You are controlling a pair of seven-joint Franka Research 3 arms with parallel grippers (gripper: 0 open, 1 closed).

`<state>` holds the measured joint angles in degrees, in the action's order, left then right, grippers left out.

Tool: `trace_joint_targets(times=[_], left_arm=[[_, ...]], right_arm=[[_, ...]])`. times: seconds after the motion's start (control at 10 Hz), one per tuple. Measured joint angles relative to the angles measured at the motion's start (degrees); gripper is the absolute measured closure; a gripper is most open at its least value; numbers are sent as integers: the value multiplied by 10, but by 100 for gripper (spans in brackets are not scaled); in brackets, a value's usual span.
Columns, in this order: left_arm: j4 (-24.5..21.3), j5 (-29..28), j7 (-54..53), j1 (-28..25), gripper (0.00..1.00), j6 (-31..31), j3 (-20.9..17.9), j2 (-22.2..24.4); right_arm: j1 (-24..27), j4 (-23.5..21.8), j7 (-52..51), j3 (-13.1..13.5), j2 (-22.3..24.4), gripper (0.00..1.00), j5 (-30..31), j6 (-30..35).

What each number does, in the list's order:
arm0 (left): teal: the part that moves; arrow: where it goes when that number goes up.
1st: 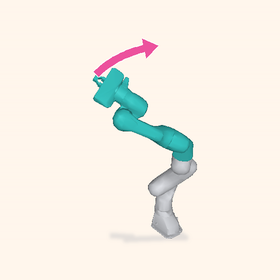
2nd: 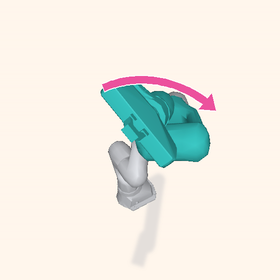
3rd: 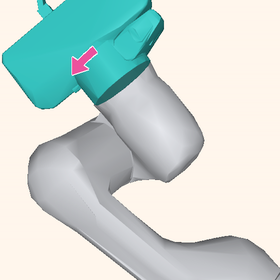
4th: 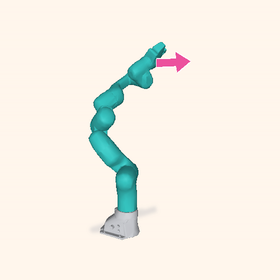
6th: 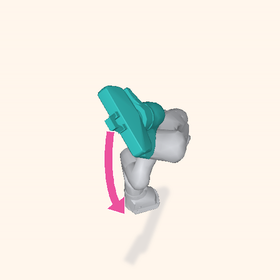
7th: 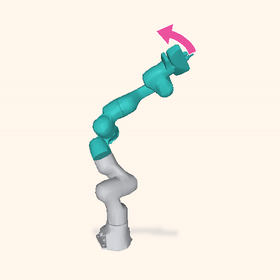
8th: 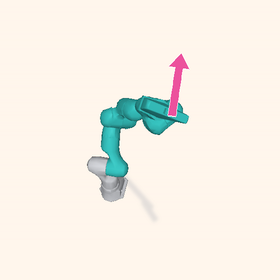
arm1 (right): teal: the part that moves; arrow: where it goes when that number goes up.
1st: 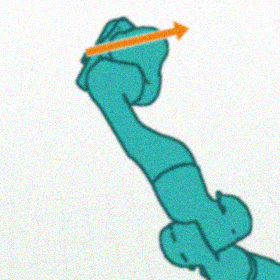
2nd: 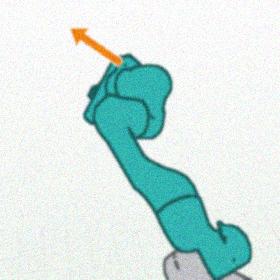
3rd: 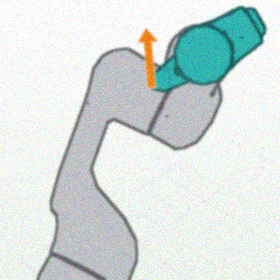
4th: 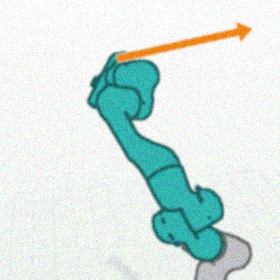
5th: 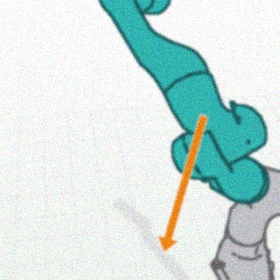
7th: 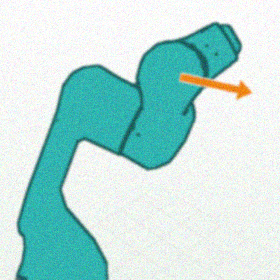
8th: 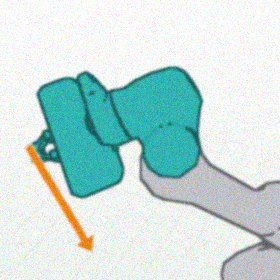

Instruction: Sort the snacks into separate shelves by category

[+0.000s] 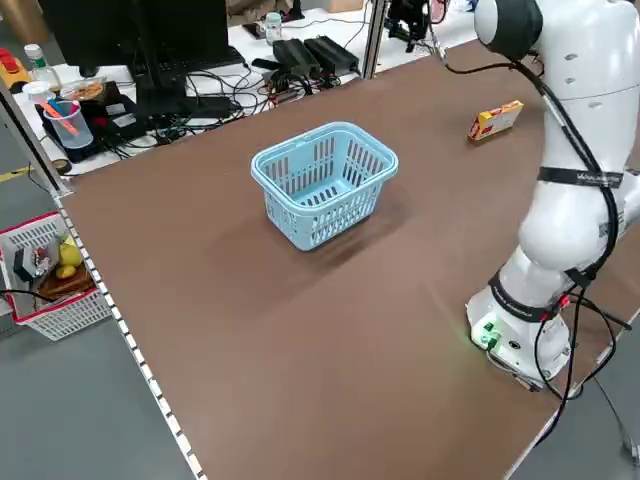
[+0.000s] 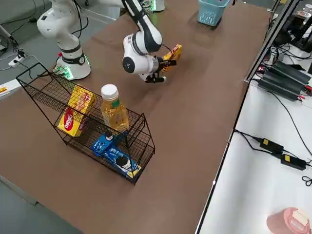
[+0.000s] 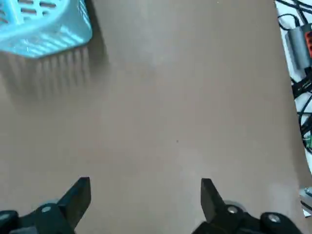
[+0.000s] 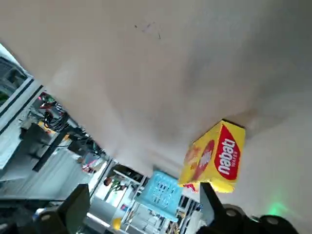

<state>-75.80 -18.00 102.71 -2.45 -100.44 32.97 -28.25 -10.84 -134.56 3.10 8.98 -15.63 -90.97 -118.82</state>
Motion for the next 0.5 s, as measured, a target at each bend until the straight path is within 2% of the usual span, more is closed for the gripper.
trace_joint_targets(times=[0.3, 0.5], left_arm=[[-51, 20, -186, -201, 0, 3, 129, 33], [-70, 20, -317, -287, 0, 8, 185, 37]], right_arm=[[6, -11, -26, 0, -21, 0, -34, 25], [6, -18, -32, -3, -26, 0, -49, 36]])
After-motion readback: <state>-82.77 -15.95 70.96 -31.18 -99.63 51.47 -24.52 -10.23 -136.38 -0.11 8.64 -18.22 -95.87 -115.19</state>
